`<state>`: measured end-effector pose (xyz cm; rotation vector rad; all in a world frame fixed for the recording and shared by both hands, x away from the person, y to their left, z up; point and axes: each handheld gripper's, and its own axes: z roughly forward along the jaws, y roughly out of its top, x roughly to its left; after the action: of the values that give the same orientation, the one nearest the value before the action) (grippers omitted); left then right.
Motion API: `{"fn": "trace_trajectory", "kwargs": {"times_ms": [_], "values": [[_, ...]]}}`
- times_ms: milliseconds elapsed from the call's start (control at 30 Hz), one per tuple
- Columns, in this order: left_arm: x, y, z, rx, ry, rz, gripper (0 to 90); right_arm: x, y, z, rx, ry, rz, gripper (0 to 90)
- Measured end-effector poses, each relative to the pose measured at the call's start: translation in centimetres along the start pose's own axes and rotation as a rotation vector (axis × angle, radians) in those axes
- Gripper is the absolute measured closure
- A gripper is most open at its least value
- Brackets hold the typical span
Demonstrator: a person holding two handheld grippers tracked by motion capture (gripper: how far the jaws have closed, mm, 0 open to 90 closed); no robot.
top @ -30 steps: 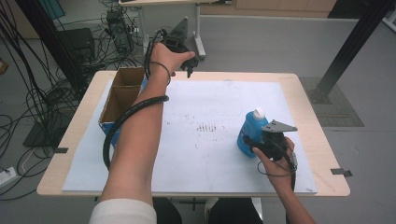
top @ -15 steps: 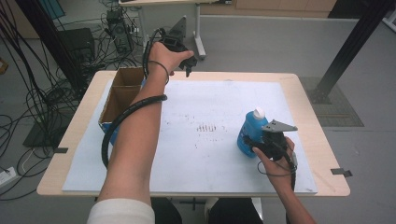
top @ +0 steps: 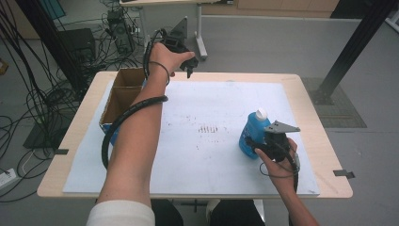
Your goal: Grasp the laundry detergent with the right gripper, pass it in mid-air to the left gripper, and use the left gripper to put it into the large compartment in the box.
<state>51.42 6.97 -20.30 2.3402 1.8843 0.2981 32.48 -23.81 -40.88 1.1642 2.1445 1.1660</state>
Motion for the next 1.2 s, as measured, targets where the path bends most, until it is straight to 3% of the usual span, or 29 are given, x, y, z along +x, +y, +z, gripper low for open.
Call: {"fn": "trace_trajectory", "kwargs": {"times_ms": [433,700,733,933,967,1000,1067,1100,1133,1200], "values": [[-0.4,0.0,-0.4,-0.003,-0.007,0.041,5.7,-0.5,0.6,0.0,0.031,0.025,0.006,44.0],[-0.5,-0.1,-1.6,-0.005,-0.011,0.110,5.6,-1.1,2.2,-0.2,0.064,0.066,-0.018,44.0],[-0.5,-0.2,-2.1,-0.009,-0.025,0.139,5.3,-1.3,2.9,-0.3,0.072,0.082,-0.025,44.0],[-0.6,-0.4,-3.5,-0.014,-0.021,0.210,4.9,-1.8,5.5,0.0,0.099,0.127,-0.062,43.9],[-0.6,-0.4,-3.9,-0.017,-0.021,0.228,4.9,-1.8,5.5,0.0,0.099,0.127,-0.062,43.9],[-0.6,-0.4,-4.6,-0.022,-0.023,0.276,4.9,-2.0,6.4,0.2,0.102,0.137,-0.065,43.9],[-0.6,-0.4,-4.7,-0.019,-0.021,0.286,5.0,-2.1,7.2,0.4,0.104,0.143,-0.075,43.9],[-0.6,-0.4,-4.9,-0.019,-0.024,0.303,5.0,-2.1,7.4,0.5,0.105,0.147,-0.079,43.9],[-0.6,-0.4,-5.2,-0.021,-0.024,0.348,5.0,-2.1,8.2,0.8,0.108,0.157,-0.091,43.9],[-0.7,-0.4,-5.2,-0.018,-0.024,0.369,4.8,-2.1,8.9,1.2,0.110,0.169,-0.096,43.9]]}}
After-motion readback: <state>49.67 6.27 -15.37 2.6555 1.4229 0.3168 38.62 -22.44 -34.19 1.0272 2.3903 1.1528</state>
